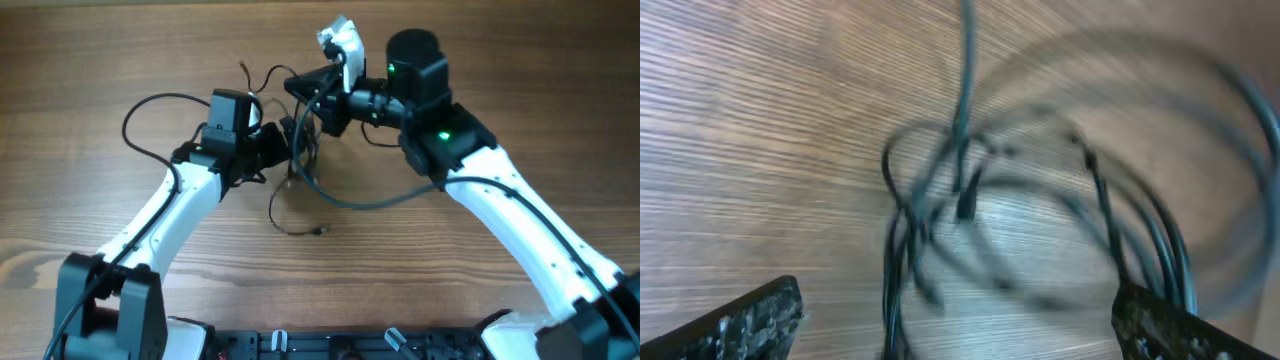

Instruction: Untangle cables

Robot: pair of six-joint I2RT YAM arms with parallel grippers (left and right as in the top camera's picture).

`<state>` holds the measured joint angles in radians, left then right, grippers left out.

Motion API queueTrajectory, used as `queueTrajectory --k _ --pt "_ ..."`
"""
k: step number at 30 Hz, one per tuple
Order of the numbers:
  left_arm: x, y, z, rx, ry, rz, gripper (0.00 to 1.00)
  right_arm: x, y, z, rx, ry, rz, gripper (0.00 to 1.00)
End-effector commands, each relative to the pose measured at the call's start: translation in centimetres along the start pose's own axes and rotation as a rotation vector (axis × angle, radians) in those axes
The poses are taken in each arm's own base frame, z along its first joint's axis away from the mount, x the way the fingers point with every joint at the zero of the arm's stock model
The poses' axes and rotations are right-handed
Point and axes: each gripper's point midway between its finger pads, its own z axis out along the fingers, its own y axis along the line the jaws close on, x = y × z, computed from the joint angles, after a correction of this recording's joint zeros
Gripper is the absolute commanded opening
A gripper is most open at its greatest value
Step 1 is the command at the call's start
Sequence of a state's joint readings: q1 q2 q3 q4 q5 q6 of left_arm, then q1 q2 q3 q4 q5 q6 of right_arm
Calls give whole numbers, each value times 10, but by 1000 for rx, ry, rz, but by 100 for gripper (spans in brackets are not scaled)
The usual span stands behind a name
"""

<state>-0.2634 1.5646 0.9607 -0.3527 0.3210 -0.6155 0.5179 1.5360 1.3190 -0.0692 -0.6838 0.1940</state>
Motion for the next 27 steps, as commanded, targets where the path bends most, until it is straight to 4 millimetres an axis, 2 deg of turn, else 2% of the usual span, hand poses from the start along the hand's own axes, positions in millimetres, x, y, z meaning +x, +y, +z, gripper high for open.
queueTrajectory --k 1,3,4,5,6,7,9,10,11,12,13,14,17,19,20,22,23,26,27 --pt "2 -8 16 12 12 -8 100 -25 48 -27 -147 -40 -13 4" --pt "11 0 30 -14 51 -15 96 -45 64 -46 -152 -100 -67 4" --pt "15 3 34 -23 65 -17 84 -53 68 -54 -150 -126 -88 4" --pt "21 8 42 -38 89 -19 64 -65 71 -65 -143 -168 -108 4" --pt "27 11 49 -50 111 -20 55 -78 73 -77 -133 -211 -120 4" --pt "35 13 55 -58 140 -19 53 -87 70 -87 -114 -246 -134 4" --pt "45 13 61 -59 170 4 24 -95 57 -98 -77 -271 -96 4" --pt "45 13 61 -61 173 4 20 -95 48 -102 -56 -273 -91 4" --pt "42 15 60 -59 167 30 42 -96 40 -105 -33 -274 -82 4" --pt "35 18 57 -56 153 53 85 -94 31 -108 -11 -270 -67 4" --pt "28 22 53 -56 138 50 97 -93 27 -110 0 -266 -58 4" --pt "17 24 41 -26 128 44 100 -89 17 -111 26 -253 -32 4" --pt "-12 1 -13 246 99 129 100 -79 7 -108 43 -219 12 4" --pt "-9 -27 -47 452 95 291 100 -78 4 -106 43 -215 21 4" --pt "-1 -37 -58 515 97 383 100 -77 4 -106 43 -213 23 4" --pt "19 -42 -56 520 138 481 97 -78 4 -106 39 -218 52 4" --pt "37 -45 -51 521 184 516 94 -80 5 -106 34 -225 63 4" --pt "50 -46 -39 472 207 556 92 -83 7 -107 20 -233 83 4" --pt "53 -44 -32 414 204 578 90 -85 15 -107 -22 -233 78 4"
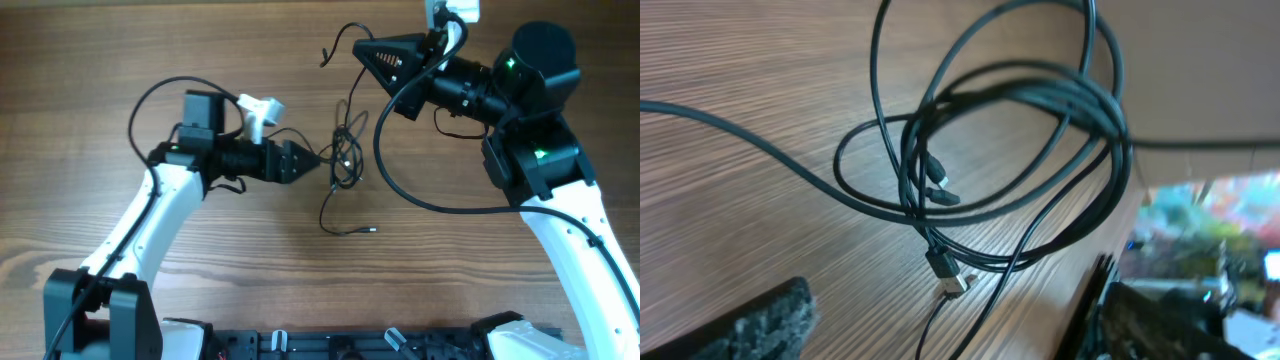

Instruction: Untangle cables

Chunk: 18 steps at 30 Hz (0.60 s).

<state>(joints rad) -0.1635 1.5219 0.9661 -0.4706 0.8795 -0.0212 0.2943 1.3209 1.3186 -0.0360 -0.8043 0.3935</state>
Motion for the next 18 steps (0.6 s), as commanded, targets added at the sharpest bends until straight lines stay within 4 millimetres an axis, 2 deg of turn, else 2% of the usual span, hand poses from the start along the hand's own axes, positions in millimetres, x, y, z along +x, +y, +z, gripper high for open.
queueTrajectory --k 1,4,7,9,11,12,13,14,16,17,18 --pt "12 3 20 -100 49 115 89 -7 20 -1 -109 -2 8 4" --pt "-2 8 32 -220 -9 93 91 -13 35 -3 -182 -7 26 4" --pt "-9 -6 46 -221 -41 129 94 -13 35 -3 -186 -8 24 4" --pt "-6 -12 57 -242 -34 162 76 -15 36 -3 -188 -12 39 4" --pt "-2 -1 67 -333 -39 131 50 -18 38 -3 -193 -22 30 4" --pt "1 6 73 -381 -38 107 24 -20 38 -3 -193 -31 21 4" --pt "4 15 78 -427 -37 74 4 -22 34 -3 -172 -46 8 4" --pt "7 30 77 -497 -44 29 4 -25 26 -2 -122 -68 -19 4" --pt "8 67 54 -706 -88 -69 4 -27 -23 -5 128 -113 -25 4" --pt "6 94 22 -870 -140 -139 4 -24 -71 -20 373 -133 22 4" --pt "5 104 6 -932 -160 -168 4 -20 -99 -36 524 -138 55 4"
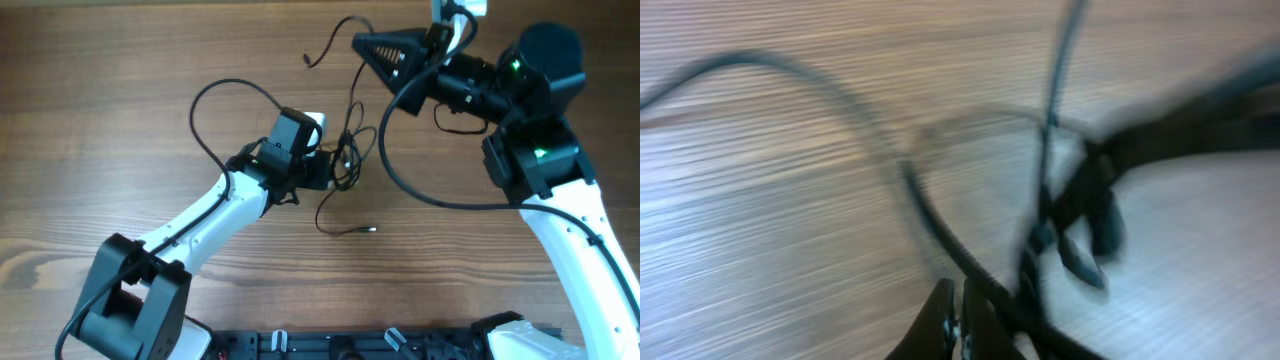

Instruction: Untangle cables

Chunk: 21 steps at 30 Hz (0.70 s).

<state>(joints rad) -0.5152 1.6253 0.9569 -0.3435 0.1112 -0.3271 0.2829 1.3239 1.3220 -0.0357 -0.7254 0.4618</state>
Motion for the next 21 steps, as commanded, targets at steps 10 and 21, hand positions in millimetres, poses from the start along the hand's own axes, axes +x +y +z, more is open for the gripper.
queueTrajectory --k 10,21 --pt "-42 87 -64 180 -78 -394 46 17 -168 -115 662 50 139 4" --pt "-19 -87 -32 282 -141 213 100 26 -127 -91 402 98 220 4"
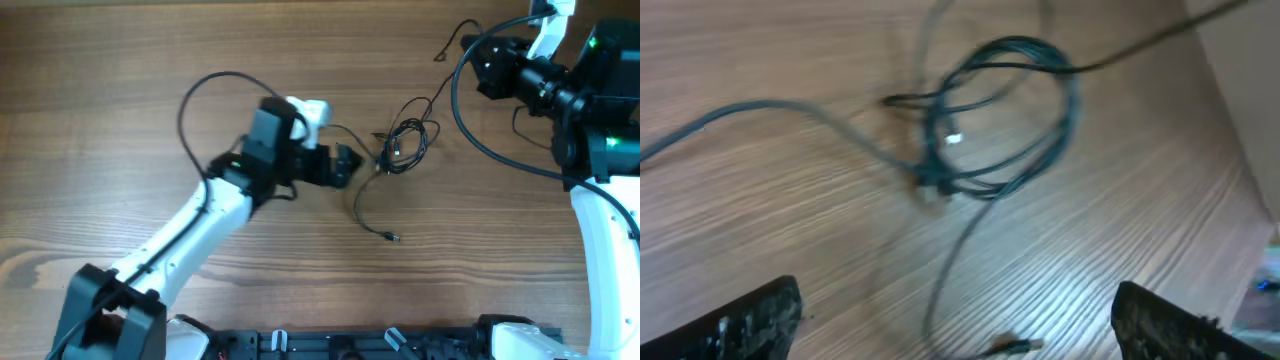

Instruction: Untangle cables

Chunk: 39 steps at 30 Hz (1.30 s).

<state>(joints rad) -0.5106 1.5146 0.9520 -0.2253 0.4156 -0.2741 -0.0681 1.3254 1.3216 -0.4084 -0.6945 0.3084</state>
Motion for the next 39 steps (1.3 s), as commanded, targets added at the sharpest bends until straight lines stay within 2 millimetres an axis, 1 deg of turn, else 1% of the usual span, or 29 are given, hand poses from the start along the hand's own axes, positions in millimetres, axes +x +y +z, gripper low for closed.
queueTrajectory --k 1,2,4,5,6,8,9,10,12,13,14,16,17,18,19,20,22,23,24,25,27,29,31,33,34,35,36,38,39 --pt "6 -11 29 -166 -49 155 100 23 -18 3 86 80 148 6" --pt "12 -3 38 -270 -60 178 100 46 -77 -2 386 125 209 5" --pt "18 0 43 -312 -61 134 100 84 -156 -37 833 208 303 4" --pt "18 0 42 -312 -64 105 100 110 -179 -54 972 298 350 5" --pt "16 3 41 -318 -73 90 100 144 -196 -61 1045 436 393 30" --pt "13 9 39 -329 -79 78 100 174 -204 -58 1063 561 434 100" --pt "11 14 38 -338 -82 68 100 190 -209 -57 1077 628 451 99" --pt "8 20 36 -349 -85 56 100 192 -215 -51 1069 641 434 100" --pt "6 34 31 -374 -89 2 100 179 -223 -49 1086 594 377 100" --pt "5 49 26 -402 -89 -57 100 164 -224 -44 1071 530 362 100" --pt "4 61 21 -425 -90 -101 100 143 -217 -26 952 463 302 100" --pt "1 74 16 -447 -99 -130 100 126 -172 29 488 477 39 97" --pt "-1 78 14 -452 -103 -138 100 130 -135 52 183 486 -127 93" --pt "-2 80 13 -453 -104 -144 100 140 -121 65 51 501 -233 92" --pt "-1 80 13 -448 -99 -145 100 151 -125 73 55 536 -257 92" --pt "2 78 14 -436 -87 -147 100 171 -147 80 156 613 -267 88" --pt "5 78 15 -439 -73 -147 100 202 -192 69 461 740 -127 100" --pt "7 78 14 -442 -66 -149 100 212 -219 43 758 745 75 100" --pt "8 79 14 -444 -62 -150 100 222 -230 9 1007 735 254 100" --pt "8 79 14 -446 -60 -150 100 229 -227 -20 1152 737 385 100" --pt "9 79 14 -447 -56 -151 100 234 -211 -59 1256 764 526 100" --pt "9 79 14 -447 -56 -151 100 213 -197 -82 1265 697 544 100" --pt "9 79 14 -447 -56 -151 100 170 -177 -94 1213 539 501 100" --pt "9 79 14 -447 -56 -151 100 127 -153 -68 940 449 246 98" --pt "9 79 14 -447 -56 -151 100 110 -124 -35 646 447 -10 95" --pt "9 79 14 -447 -56 -151 100 109 -95 -11 400 452 -164 93" --pt "10 79 14 -447 -55 -151 100 113 -87 1 300 457 -209 82" --pt "12 78 15 -439 -44 -153 100 133 -106 22 262 499 -229 68" --pt "13 75 16 -420 -36 -155 100 147 -118 33 253 547 -225 67"
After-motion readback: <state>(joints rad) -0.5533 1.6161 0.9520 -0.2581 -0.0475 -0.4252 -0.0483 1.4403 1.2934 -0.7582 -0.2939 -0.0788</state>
